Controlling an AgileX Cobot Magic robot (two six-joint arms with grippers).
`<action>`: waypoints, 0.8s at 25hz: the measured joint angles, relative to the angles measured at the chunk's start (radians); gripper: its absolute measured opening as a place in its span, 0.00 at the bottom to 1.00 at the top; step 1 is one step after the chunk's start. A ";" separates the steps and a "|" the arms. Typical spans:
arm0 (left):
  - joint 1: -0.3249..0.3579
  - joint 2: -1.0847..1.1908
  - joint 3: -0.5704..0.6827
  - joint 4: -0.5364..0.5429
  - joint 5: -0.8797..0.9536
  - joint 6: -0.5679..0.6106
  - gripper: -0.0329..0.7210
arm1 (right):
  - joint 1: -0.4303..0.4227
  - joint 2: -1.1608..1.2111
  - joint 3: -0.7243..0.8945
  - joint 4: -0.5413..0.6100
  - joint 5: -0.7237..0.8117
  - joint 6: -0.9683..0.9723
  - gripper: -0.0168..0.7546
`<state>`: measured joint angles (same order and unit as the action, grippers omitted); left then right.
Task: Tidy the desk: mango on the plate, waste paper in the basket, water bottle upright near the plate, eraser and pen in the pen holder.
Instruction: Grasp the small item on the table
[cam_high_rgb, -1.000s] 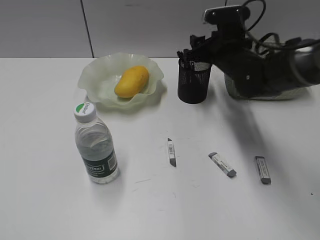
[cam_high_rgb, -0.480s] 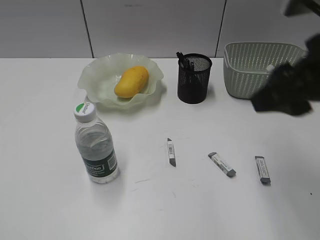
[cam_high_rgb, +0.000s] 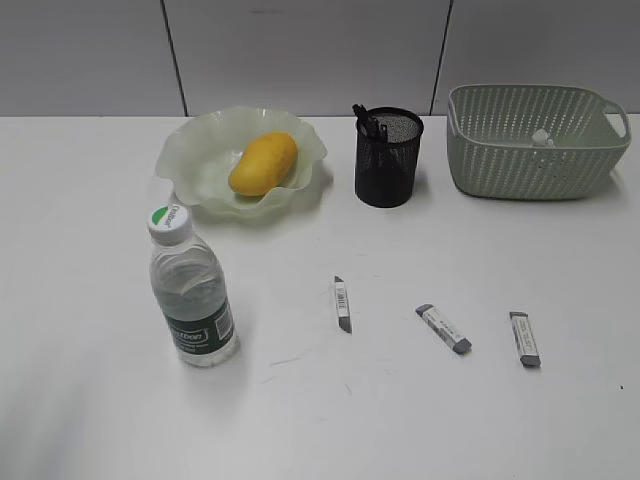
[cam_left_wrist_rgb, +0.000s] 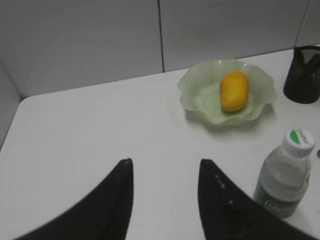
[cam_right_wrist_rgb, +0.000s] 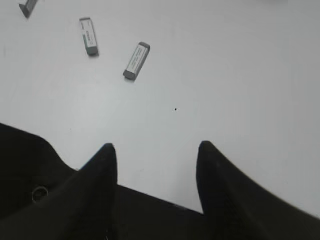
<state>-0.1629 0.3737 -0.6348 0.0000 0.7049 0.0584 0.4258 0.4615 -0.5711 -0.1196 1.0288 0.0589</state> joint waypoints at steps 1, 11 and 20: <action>0.000 0.057 -0.022 -0.040 -0.034 0.043 0.47 | 0.000 -0.052 0.020 0.000 0.000 0.001 0.56; -0.385 0.816 -0.476 -0.291 -0.176 0.392 0.44 | 0.000 -0.375 0.061 -0.002 0.008 0.009 0.52; -0.755 1.524 -0.966 0.070 0.010 -0.215 0.52 | 0.000 -0.385 0.060 -0.002 0.008 0.010 0.48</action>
<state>-0.9183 1.8975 -1.6010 0.0704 0.7152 -0.1565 0.4258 0.0761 -0.5107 -0.1212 1.0373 0.0687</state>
